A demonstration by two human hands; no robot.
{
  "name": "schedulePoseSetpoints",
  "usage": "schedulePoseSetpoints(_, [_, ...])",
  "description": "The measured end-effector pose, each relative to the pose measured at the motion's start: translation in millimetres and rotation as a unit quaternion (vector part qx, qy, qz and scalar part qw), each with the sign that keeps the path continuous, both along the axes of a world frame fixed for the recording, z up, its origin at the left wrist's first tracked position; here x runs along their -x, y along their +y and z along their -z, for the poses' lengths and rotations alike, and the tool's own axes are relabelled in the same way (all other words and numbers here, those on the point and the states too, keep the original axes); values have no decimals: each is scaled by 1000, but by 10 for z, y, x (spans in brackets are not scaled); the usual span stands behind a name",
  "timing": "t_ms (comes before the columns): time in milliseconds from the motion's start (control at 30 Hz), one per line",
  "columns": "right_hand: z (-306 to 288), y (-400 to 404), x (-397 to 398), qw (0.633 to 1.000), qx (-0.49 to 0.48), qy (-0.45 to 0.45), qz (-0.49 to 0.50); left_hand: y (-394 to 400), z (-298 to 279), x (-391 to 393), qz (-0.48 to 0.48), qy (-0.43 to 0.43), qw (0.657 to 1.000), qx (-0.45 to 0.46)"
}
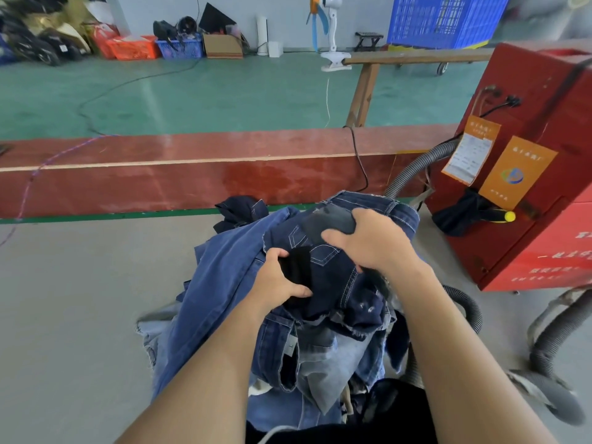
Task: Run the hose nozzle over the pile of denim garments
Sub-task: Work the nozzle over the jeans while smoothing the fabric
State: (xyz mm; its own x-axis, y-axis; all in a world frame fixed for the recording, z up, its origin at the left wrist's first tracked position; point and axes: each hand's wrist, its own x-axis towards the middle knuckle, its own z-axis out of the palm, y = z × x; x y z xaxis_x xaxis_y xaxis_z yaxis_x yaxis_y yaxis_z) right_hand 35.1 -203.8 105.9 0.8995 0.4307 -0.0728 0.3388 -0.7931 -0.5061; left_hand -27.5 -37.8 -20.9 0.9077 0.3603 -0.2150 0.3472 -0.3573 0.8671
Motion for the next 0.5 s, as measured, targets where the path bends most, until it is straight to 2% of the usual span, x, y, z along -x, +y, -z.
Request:
schedulePoseSetpoints(100, [96, 40, 48, 991, 98, 65, -63, -10, 4, -18, -7, 4, 1000, -1])
schedulePoseSetpoints(167, [181, 106, 67, 983, 153, 60, -85, -11, 7, -18, -6, 6, 1000, 0])
schedulePoseSetpoints(233, [253, 162, 75, 983, 165, 34, -74, -6, 5, -15, -9, 10, 1000, 6])
schedulePoseSetpoints(333, [321, 221, 89, 992, 122, 8, -34, -8, -7, -14, -11, 12, 1000, 5])
schedulePoseSetpoints(500, [172, 181, 16, 999, -15, -28, 39, -3, -19, 16, 1, 2, 1000, 2])
